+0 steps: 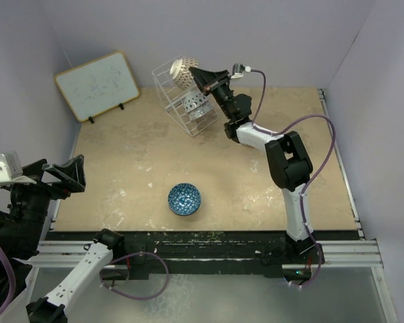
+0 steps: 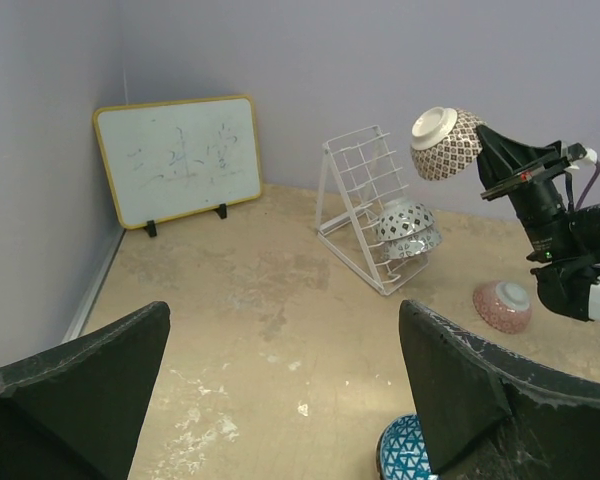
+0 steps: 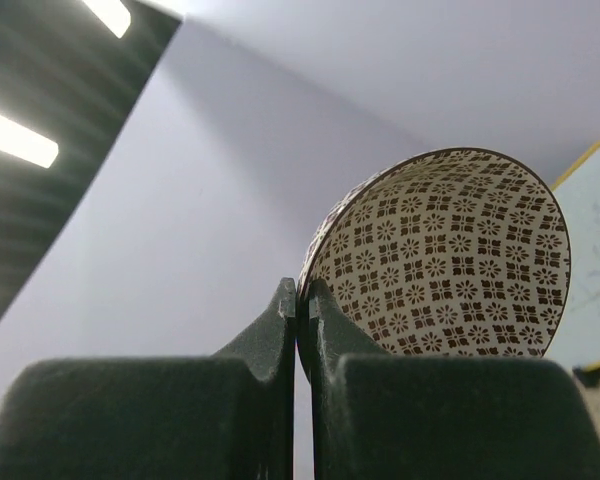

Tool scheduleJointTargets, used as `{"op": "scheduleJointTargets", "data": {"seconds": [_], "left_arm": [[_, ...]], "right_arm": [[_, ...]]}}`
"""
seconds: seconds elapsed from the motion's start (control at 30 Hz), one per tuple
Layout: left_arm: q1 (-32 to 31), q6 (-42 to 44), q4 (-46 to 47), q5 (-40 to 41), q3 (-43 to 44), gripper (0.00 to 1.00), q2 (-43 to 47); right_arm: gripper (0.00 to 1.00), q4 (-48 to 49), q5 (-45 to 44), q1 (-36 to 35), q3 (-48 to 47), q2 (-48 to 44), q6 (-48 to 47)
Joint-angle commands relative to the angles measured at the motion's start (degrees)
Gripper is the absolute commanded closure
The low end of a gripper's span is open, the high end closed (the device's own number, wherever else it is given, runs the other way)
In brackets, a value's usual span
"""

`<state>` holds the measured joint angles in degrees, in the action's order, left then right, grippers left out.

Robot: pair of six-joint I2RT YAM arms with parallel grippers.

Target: Load the bowls into the dish rack

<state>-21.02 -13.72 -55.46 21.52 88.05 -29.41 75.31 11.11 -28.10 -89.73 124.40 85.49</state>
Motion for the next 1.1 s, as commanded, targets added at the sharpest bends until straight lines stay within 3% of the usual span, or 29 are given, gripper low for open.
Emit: {"op": "scheduleJointTargets", "data": {"seconds": [0.0, 0.43, 0.7, 1.07], "left_arm": [[-0.3, 1.8, 0.8, 1.0, 1.2, 0.01, -0.2], [-3.8, 1.8, 1.7, 3.9, -1.1, 0.01, 0.3], [-7.2, 1.3, 1.4, 6.9, -1.7, 0.01, 0.8], [-10.3, 0.0, 1.2, 9.4, -2.4, 0.01, 1.4]], "right_arm": [[1.0, 6.3, -13.8, 0.2, -0.2, -1.6, 3.5], [1.0, 5.4, -23.8, -1.1, -3.1, 6.7, 13.4], [1.0, 7.2, -22.8, -1.2, -7.5, 12.5, 14.8], [1.0, 6.4, -22.3, -1.2, -5.9, 14.2, 16.1]]}}
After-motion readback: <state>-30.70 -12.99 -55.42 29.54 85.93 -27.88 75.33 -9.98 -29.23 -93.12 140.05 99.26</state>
